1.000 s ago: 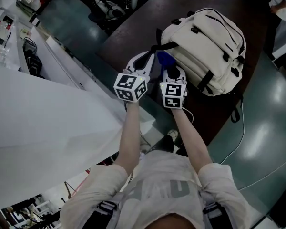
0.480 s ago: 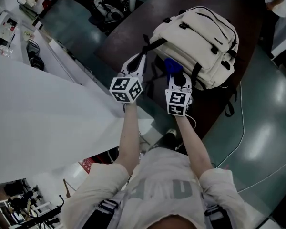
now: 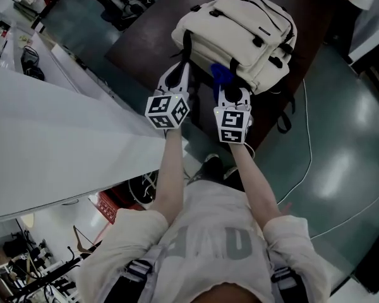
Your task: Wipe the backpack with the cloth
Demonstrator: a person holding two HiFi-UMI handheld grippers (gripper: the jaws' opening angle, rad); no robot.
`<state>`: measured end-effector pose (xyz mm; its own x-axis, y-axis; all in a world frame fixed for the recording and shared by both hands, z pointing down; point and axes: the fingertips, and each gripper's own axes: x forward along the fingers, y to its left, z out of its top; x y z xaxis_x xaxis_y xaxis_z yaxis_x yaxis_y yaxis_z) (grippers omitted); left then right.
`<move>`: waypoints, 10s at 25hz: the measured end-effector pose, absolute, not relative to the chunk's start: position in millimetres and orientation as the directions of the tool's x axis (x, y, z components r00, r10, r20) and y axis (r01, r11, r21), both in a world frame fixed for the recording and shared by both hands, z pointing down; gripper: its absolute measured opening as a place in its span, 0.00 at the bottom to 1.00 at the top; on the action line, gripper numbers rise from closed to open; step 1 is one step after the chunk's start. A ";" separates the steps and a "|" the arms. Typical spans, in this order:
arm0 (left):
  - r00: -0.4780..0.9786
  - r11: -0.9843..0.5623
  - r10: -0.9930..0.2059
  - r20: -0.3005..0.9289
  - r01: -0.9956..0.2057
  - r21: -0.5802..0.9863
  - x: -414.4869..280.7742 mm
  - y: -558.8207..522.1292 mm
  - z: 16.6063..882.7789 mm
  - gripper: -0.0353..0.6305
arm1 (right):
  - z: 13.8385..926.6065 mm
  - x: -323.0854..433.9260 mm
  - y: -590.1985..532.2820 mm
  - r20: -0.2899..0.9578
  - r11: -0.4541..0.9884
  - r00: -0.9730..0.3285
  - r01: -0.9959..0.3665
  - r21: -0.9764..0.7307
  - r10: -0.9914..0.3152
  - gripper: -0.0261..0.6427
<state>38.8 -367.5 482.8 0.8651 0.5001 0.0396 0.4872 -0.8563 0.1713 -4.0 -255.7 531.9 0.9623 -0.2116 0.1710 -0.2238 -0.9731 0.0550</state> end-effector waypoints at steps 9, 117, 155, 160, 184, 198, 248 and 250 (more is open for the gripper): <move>0.879 -0.868 0.475 0.038 0.462 0.184 31.9 -352.3 475.3 0.10 | 551.2 -36.5 -199.9 0.226 -0.977 0.961 -0.187 0.104 -0.160 0.10; 0.946 -0.918 -0.318 -0.057 -0.293 0.265 73.5 -395.1 424.9 0.06 | 497.2 195.7 -378.0 0.895 0.790 0.054 -0.449 0.418 -0.443 0.10; 0.954 -0.944 -0.299 -0.014 -0.294 0.150 -15.3 -236.1 413.6 0.06 | 471.3 38.3 -232.3 0.752 0.641 0.185 -0.418 0.643 -0.633 0.10; 0.962 -0.953 -0.269 -0.042 -0.259 0.157 -26.0 -225.9 405.8 0.06 | 487.2 9.7 -213.6 0.757 0.621 0.186 -0.467 0.629 -0.627 0.10; 0.980 -0.961 -0.193 -0.043 -0.180 0.212 -87.7 -188.8 420.0 0.06 | 534.3 -48.6 -150.2 0.806 0.551 0.228 -0.626 0.551 -0.546 0.10; 0.965 -0.964 -0.243 -0.096 -0.229 0.136 -1.1 -138.9 383.0 0.06 | 401.5 64.6 -122.5 0.582 0.356 0.225 -0.604 0.713 -0.782 0.10; 0.963 -0.961 -0.253 -0.098 -0.238 0.143 102.0 -246.9 387.9 0.06 | 480.3 189.2 -219.8 0.732 0.528 0.309 -0.533 0.662 -0.607 0.10; 0.962 -0.959 -0.256 -0.095 -0.240 0.149 92.3 -237.8 388.5 0.06 | 484.2 179.0 -204.6 0.735 0.532 0.312 -0.529 0.661 -0.603 0.10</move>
